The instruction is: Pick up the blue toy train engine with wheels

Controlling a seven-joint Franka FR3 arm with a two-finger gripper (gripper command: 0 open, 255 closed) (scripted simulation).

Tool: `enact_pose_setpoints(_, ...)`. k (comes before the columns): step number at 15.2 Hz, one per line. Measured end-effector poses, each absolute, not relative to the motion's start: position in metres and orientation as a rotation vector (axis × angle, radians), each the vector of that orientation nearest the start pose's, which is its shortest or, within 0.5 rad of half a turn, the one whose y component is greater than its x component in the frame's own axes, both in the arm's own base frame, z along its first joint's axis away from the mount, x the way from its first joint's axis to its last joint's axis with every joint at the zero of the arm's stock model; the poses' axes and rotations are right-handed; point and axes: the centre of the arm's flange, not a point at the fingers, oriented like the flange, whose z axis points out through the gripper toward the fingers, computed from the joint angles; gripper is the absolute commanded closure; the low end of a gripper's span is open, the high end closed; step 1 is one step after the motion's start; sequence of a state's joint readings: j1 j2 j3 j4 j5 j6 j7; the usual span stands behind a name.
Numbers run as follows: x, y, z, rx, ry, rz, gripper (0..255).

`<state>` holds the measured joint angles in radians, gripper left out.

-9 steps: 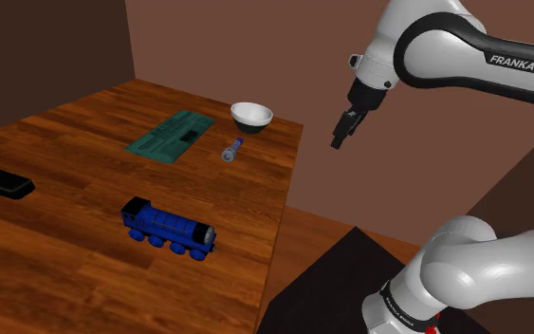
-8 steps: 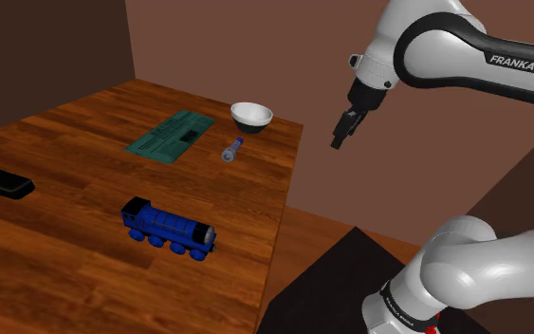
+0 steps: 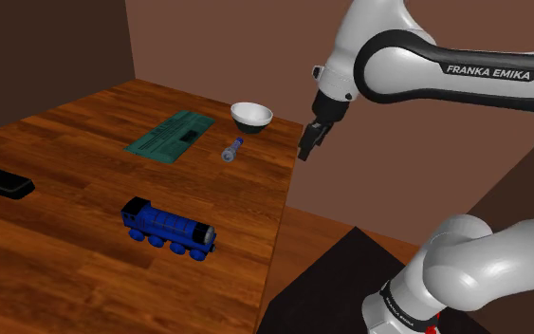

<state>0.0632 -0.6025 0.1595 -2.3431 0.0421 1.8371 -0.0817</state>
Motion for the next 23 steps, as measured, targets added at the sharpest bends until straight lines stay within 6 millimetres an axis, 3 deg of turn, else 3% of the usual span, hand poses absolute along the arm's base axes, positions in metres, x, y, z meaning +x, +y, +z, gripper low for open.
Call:
enact_pose_setpoints(6, 0.390, 0.158, 0.519, -3.103, -0.515, -0.139, 0)
enact_pose_setpoints(14, 0.422, 0.245, 0.485, -3.033, -0.624, -0.127, 0)
enact_pose_setpoints(23, 0.443, 0.348, 0.447, -2.950, -0.743, -0.114, 0)
